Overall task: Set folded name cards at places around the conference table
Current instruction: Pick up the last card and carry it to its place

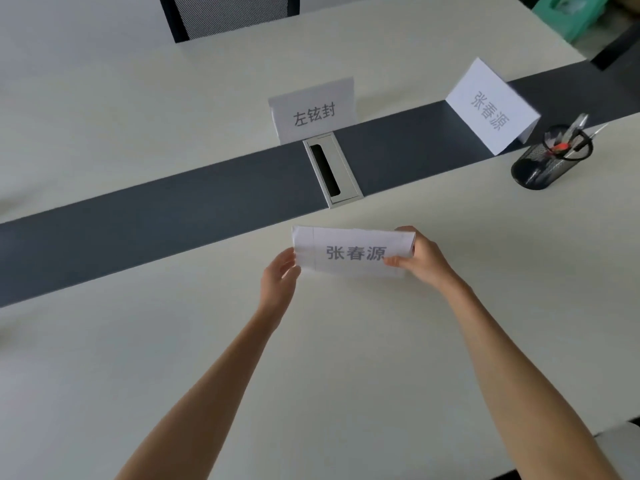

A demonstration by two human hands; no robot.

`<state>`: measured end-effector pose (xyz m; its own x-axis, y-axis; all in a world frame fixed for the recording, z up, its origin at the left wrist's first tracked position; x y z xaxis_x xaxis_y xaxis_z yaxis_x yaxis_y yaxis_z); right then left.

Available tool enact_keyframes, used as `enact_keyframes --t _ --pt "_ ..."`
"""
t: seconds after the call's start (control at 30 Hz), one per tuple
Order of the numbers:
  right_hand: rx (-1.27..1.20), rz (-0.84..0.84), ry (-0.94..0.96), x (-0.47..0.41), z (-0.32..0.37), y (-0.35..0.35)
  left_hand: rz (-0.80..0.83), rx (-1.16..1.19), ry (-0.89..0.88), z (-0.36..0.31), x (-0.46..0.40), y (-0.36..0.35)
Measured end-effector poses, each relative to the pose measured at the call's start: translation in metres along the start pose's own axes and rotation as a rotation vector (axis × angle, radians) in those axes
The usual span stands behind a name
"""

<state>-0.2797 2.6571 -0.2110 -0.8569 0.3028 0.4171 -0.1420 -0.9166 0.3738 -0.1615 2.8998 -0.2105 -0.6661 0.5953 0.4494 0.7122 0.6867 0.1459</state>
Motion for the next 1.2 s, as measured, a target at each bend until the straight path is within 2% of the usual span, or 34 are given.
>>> enact_keyframes --t 0.33,0.47,0.6,0.63,0.9,1.2 --pt "0.056 -0.147 0.037 -0.040 -0.013 0.042 -0.082 0.065 -0.033 -0.002 -0.035 -0.025" --pt "-0.041 -0.289 0.002 -0.042 -0.025 0.042 -0.093 0.050 -0.009 0.007 -0.039 -0.030" --pt "-0.061 -0.568 0.022 -0.017 -0.036 0.037 -0.090 0.044 -0.007 0.017 -0.037 -0.036" --pt "-0.066 -0.589 0.024 -0.013 -0.038 0.032 -0.085 0.042 -0.014 0.017 -0.037 -0.038" --pt "-0.041 -0.418 -0.006 -0.038 -0.031 0.017 -0.116 0.065 0.003 0.014 -0.044 -0.037" --pt "0.027 -0.343 -0.009 -0.049 -0.025 0.015 -0.068 0.031 -0.020 0.011 -0.045 -0.039"
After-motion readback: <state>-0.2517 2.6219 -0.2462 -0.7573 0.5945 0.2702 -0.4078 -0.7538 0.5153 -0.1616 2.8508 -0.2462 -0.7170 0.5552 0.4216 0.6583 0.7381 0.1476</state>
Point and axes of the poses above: each hand's wrist, its own x-axis away from the middle knuckle, its own y-axis out of the back of the hand, z = x × y, the point moved 10 cm from there along -x, towards the middle knuckle, and after that the axes turned 14 degrees about z, right-handed, at the moved point
